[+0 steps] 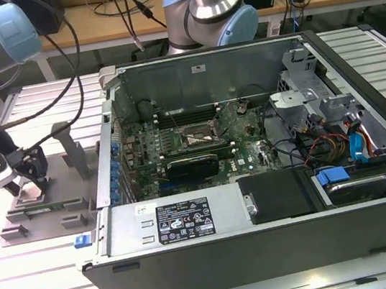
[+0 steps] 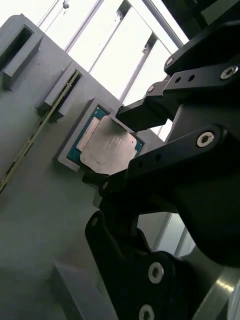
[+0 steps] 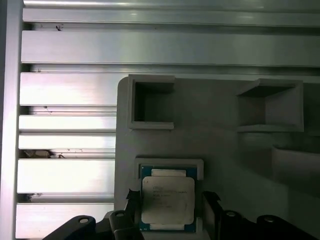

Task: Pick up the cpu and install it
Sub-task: 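Pick up the cpu and move it towards the insertion slot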

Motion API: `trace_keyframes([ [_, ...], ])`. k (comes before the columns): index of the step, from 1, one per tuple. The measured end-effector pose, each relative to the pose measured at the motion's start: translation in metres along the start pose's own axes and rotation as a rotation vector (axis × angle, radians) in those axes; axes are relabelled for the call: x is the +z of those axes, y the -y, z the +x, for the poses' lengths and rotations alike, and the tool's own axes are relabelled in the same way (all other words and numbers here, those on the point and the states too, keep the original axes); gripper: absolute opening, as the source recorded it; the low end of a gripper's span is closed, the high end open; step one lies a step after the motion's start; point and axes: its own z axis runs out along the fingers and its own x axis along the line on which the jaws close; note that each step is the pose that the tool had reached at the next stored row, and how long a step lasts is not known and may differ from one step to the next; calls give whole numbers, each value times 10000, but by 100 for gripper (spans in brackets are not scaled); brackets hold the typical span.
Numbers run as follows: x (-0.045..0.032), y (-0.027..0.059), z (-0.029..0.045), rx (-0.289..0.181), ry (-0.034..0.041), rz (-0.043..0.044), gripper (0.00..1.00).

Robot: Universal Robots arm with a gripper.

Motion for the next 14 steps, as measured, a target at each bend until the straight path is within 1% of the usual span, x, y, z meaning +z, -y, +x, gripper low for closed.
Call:
trace_keyframes([
  [5, 31, 1, 0, 0, 0, -23, 60],
  [14, 73, -12, 16, 0, 2, -25, 60],
])
